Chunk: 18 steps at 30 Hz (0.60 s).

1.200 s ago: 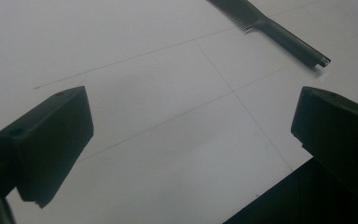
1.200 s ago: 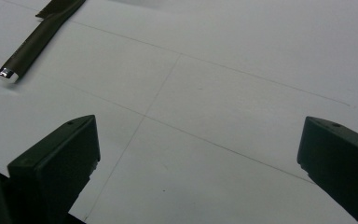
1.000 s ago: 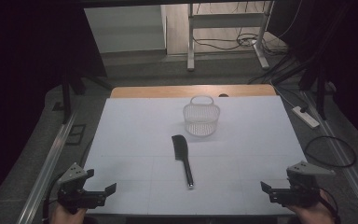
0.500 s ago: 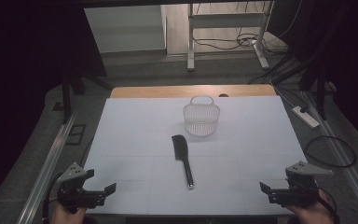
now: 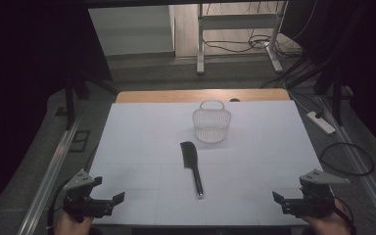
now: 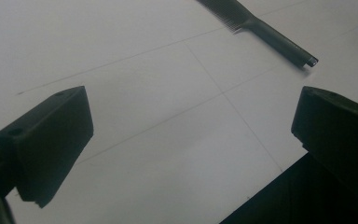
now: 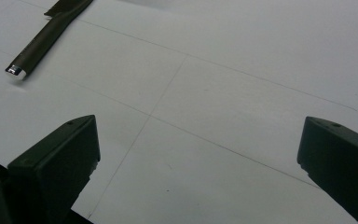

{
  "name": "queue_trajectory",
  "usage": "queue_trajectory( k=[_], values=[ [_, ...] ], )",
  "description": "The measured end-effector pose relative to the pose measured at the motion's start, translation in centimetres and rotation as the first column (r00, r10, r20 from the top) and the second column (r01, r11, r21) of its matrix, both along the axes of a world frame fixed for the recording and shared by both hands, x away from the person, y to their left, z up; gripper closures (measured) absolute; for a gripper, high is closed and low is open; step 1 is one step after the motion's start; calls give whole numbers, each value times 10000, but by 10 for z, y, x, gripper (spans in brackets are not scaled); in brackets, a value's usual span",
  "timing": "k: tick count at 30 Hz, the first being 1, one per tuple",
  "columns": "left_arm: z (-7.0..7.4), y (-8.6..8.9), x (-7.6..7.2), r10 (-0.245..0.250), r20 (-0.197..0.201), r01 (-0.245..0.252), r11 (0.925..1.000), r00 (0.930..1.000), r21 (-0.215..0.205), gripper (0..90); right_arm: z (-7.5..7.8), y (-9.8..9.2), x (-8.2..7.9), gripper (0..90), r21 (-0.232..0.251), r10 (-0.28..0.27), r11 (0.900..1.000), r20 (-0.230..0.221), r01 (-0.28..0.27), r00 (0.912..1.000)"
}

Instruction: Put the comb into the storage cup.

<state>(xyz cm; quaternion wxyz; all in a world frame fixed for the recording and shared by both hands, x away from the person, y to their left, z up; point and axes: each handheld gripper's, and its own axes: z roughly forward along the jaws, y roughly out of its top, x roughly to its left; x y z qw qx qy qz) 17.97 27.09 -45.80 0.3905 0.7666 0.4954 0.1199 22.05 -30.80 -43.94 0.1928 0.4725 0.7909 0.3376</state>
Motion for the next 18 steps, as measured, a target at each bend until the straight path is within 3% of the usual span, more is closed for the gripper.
queue_trajectory(
  k=[7,18],
  values=[
    [1,-5,4,-183,22,182,9998,9998,33,0,0,0,0,0,-2,36,10000,15,-36,10000],
    [-2,-17,18,-988,-223,984,9949,9949,-202,0,0,1,0,0,21,71,10000,17,-71,10000]
  ],
)
